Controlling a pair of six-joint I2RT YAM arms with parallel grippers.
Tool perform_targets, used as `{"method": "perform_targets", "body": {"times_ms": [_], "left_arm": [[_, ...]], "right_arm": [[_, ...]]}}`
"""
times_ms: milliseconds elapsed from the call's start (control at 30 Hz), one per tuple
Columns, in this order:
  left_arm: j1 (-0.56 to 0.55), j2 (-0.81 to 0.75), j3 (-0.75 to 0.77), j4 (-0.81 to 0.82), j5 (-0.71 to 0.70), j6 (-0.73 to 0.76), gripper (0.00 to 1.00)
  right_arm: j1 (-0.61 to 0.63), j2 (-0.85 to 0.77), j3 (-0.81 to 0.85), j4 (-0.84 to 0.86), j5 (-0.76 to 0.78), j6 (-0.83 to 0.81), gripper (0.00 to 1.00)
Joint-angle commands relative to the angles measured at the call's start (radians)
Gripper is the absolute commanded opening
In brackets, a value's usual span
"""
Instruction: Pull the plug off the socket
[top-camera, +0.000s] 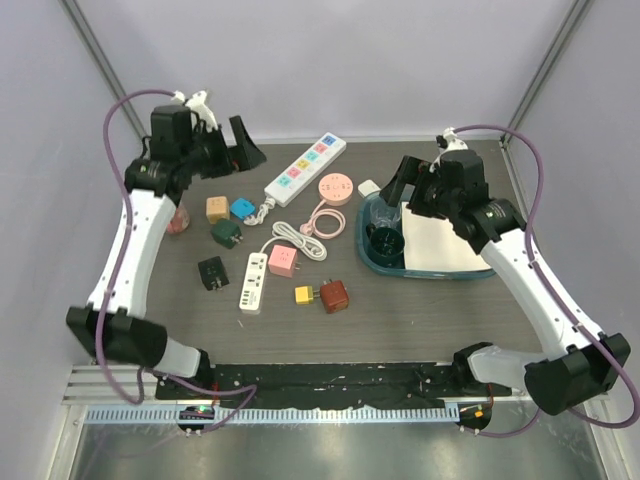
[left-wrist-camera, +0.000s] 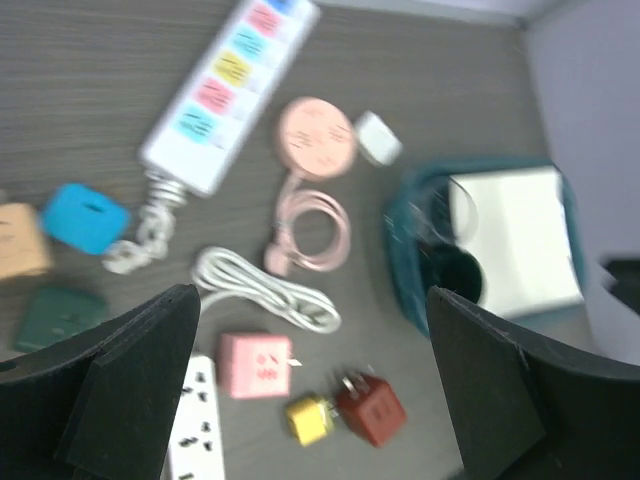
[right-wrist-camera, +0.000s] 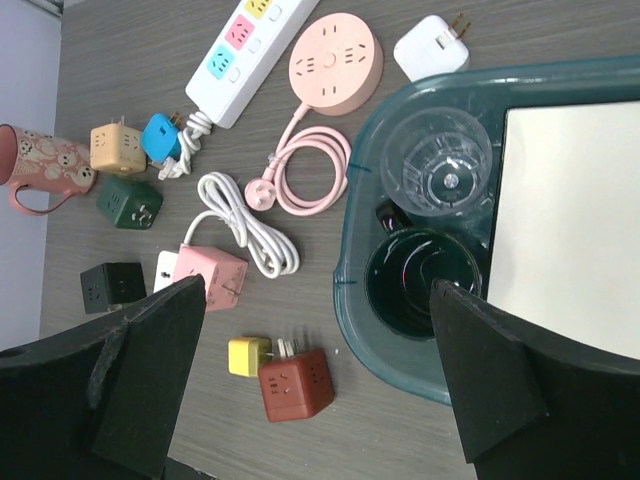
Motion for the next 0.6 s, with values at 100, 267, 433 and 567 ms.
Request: {"method": "perform_targets", "body": {"times_ms": [100,267,433,567], "left_arm": [[-0.101,-0.307,-0.393,0.277,0.225,-0.002,1.00],[-0.147,-0.496,-0.648,0.447,0.215,0.013,1.00],[-0.192,-0.528,-0.666,0.415,0.167,0.038,1.00],[-0.190,-0.527,-0.653,0.393,0.144,0.046,1.00]], "right_arm": [[0.004,-0.104,-0.069,0.019,-0.005,0.046,1.00],[0.004,-0.160,-0.119,0.065,-0.037,0.000,1.00],[0.004,-0.216,-0.200,0.181,-0.068,-0.029,1.00],[0.004,-0.236,-0.240,0.238,-0.076,-0.020,1.00]]}}
